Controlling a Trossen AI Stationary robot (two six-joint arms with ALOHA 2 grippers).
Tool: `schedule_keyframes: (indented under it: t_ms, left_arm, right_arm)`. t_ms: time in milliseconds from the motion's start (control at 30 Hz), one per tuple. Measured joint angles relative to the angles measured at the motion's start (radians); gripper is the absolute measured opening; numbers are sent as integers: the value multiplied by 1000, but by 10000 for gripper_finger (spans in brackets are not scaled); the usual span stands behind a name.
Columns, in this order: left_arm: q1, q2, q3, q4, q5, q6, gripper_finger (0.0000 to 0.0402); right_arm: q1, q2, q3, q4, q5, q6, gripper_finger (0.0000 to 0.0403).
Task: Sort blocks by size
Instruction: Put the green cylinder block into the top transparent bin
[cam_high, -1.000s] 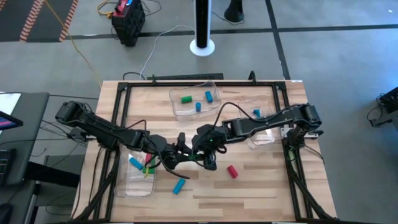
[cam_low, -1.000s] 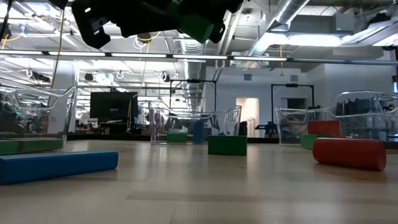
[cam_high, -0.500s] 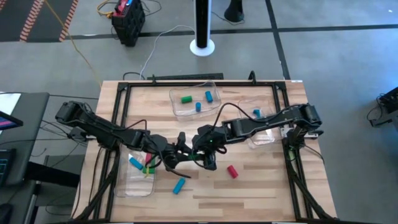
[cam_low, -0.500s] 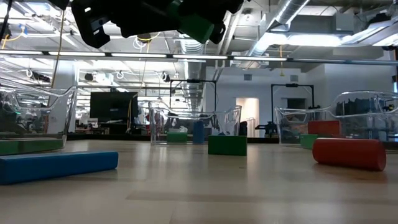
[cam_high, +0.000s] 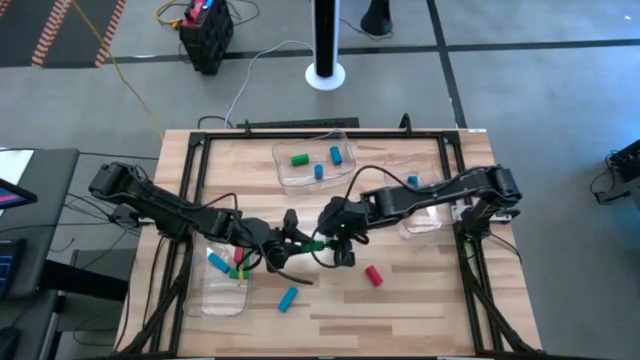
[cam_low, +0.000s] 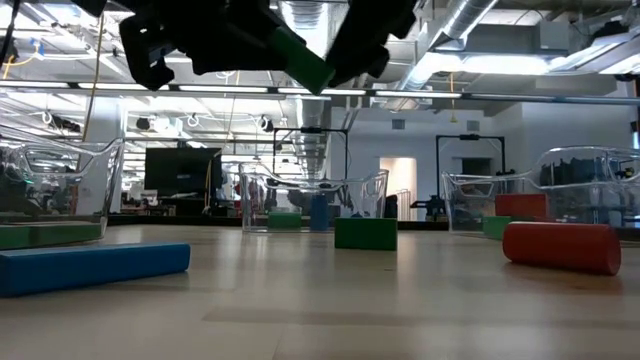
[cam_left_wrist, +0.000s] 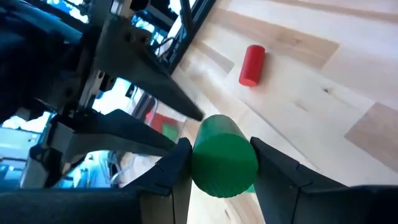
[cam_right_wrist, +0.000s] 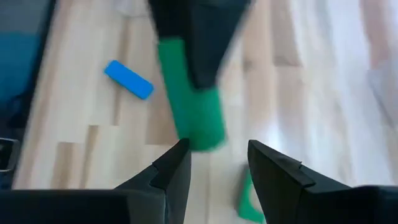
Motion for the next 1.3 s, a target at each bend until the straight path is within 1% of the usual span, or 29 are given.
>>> schedule_keyframes:
  t_ms: [67, 167, 400, 600, 800, 1000, 1167, 1300]
  left_arm:
    - [0, -2, 0, -7, -23, 0, 132]
    - [6, -16, 0, -27, -45, -7, 132]
    - [60, -105, 0, -64, -47, -73, 132]
    - [161, -181, 0, -89, -48, -133, 132]
    - [295, -186, 0, -77, -45, -180, 132]
    - [481, -179, 0, -73, 49, -263, 132]
    - [651, -168, 0, -69, 232, -407, 132]
    - [741, -110, 0, -77, 310, -494, 132]
  right_arm:
    - [1, -8, 0, -39, 22, 11, 186]
    - [1, -24, 0, -68, 26, 30, 186]
    - [29, -52, 0, -147, 85, 63, 186]
    - [60, -56, -1, -189, 112, 87, 186]
    - [100, -55, -51, -171, 120, 117, 186]
    - [140, -55, -115, -173, 132, 172, 186]
    - [171, -55, -157, -167, 150, 209, 186]
    - [189, -54, -178, -164, 167, 228, 186]
